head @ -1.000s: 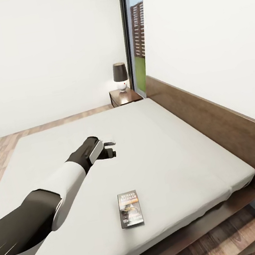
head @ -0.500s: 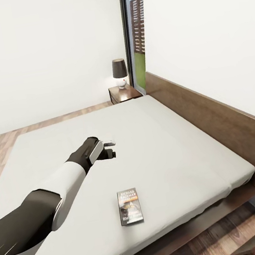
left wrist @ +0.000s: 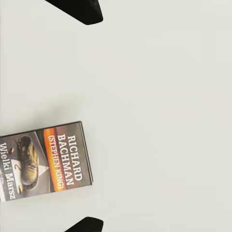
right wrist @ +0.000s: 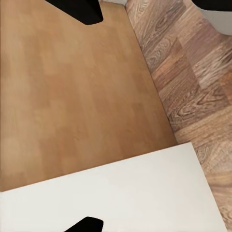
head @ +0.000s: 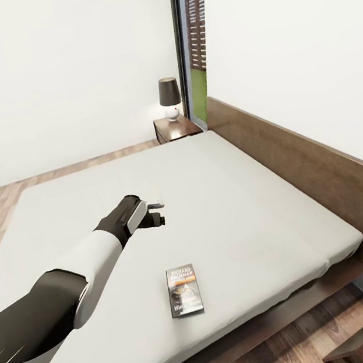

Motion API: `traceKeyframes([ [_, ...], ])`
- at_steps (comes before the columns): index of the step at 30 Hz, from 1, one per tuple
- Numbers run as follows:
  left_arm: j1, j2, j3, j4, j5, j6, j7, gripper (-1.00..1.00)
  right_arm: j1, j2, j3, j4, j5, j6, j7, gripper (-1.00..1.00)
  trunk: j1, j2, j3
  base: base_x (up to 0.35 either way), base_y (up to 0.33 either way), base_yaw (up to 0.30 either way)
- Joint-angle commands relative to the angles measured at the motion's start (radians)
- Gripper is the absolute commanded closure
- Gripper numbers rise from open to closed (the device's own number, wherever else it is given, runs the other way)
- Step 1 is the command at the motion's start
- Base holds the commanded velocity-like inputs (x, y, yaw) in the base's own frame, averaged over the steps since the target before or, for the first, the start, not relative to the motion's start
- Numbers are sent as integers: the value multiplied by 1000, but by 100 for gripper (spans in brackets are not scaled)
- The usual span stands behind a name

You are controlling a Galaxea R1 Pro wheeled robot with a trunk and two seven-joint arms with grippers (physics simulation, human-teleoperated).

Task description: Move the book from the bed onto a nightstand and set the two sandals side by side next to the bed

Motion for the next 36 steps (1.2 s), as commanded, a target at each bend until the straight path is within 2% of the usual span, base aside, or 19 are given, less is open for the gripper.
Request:
traceKeyframes([
  [1, -1, 0, -7, -1, 11, 3, 7, -100, 0, 1, -7, -1, 4, 3, 3, -100, 0, 0, -2, 0, 0, 0],
  [13, -1, 0, -7, -1, 9, 3, 12, -100, 21, 11, -8, -1, 4, 3, 1, -100, 0, 0, -22, 0, 0, 0],
  [22, -1, 0, -7, -1, 8, 2, 12, -100, 28, 28, -7, -2, 4, 2, -1, -100, 0, 0, -37, 0, 0, 0],
  [36, 0, -3, -7, -1, 12, 1, 10, -100, 29, 33, -6, -4, 4, 1, -1, -100, 0, 0, -60, 0, 0, 0],
])
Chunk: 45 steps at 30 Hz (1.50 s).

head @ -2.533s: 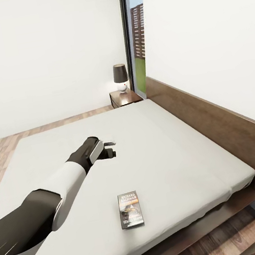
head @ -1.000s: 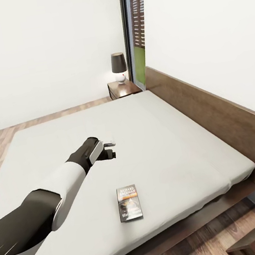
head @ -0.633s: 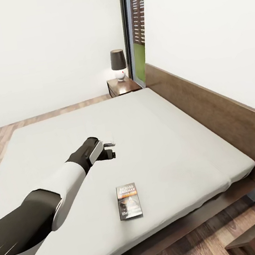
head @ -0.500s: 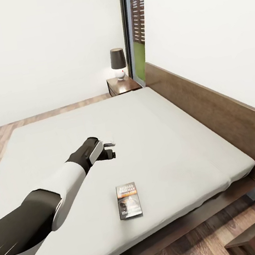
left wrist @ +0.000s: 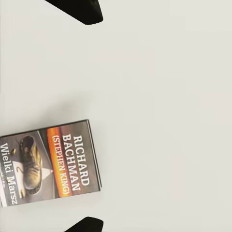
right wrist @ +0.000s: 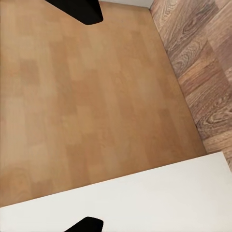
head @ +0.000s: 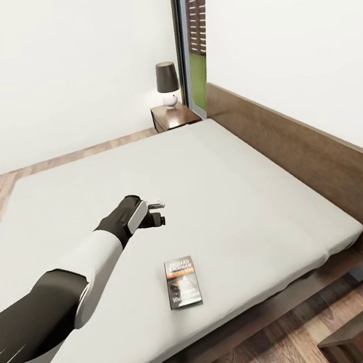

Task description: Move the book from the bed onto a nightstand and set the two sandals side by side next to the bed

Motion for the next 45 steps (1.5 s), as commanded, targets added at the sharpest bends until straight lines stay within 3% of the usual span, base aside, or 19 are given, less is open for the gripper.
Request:
traceKeyframes([
  [1, 0, 0, -6, -1, 11, 3, 7, -100, 0, 0, -7, -1, 4, 3, 3, -100, 0, 0, -2, 0, 0, 0],
  [17, 0, -7, -5, -1, 16, -2, 2, -100, 0, 8, -7, -1, 4, 0, 2, -100, 0, 0, -29, 0, 0, 0],
  [32, 1, -8, -4, -2, 21, -10, -47, -100, 0, 19, -6, -2, 6, 0, 2, -100, 0, 0, -53, 0, 0, 0],
  [45, 1, -8, -5, -2, 17, -57, -49, -100, 0, 20, -5, -3, 6, 0, 2, -100, 0, 0, -75, 0, 0, 0],
])
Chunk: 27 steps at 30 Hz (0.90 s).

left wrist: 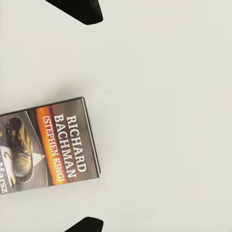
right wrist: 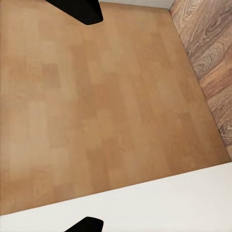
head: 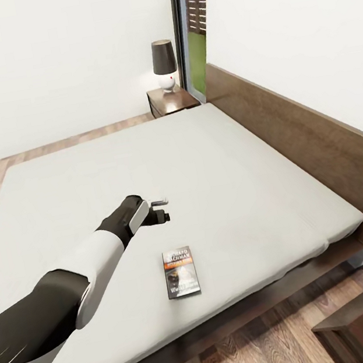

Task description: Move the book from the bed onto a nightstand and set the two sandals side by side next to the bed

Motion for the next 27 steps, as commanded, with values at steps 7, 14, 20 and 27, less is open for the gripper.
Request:
traceKeyframes([
  [7, 0, 0, -7, -2, 10, -2, 8, -100, 0, 2, -7, -1, 4, 3, 3, -100, 0, 0, -12, 0, 0, 0],
  [14, 4, 0, -7, -4, 10, -6, 6, -100, 0, 6, -7, -1, 4, 2, 3, -100, 0, 0, -24, 0, 0, 0],
  [20, 5, 0, -7, -5, 10, -7, 6, -100, 0, 7, -8, -1, 4, 2, 3, -100, 0, 0, -34, 0, 0, 0],
  [27, 6, 0, -7, -6, 10, -7, 6, -100, 0, 7, -8, -1, 4, 2, 3, -100, 0, 0, -45, 0, 0, 0],
])
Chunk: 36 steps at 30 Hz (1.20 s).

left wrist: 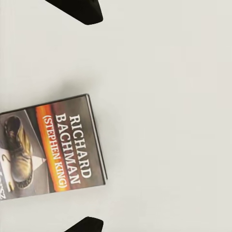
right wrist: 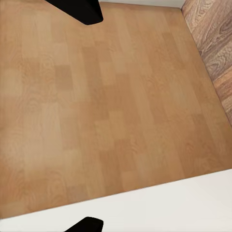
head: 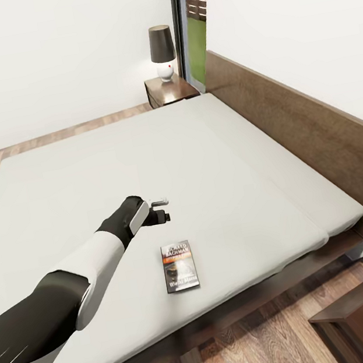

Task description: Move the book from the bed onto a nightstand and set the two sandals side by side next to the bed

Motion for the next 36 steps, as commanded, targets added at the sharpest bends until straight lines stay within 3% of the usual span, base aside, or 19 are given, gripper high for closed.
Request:
traceKeyframes([
  [1, 0, 0, -6, -1, 11, 3, 8, -100, 0, 0, -7, -1, 4, 3, 3, -100, 0, 0, -2, 0, 0, 0],
  [36, 0, 1, -7, -6, 11, -1, 9, -100, 0, 1, -6, -2, 4, 2, 3, -100, 0, 0, -60, 0, 0, 0],
])
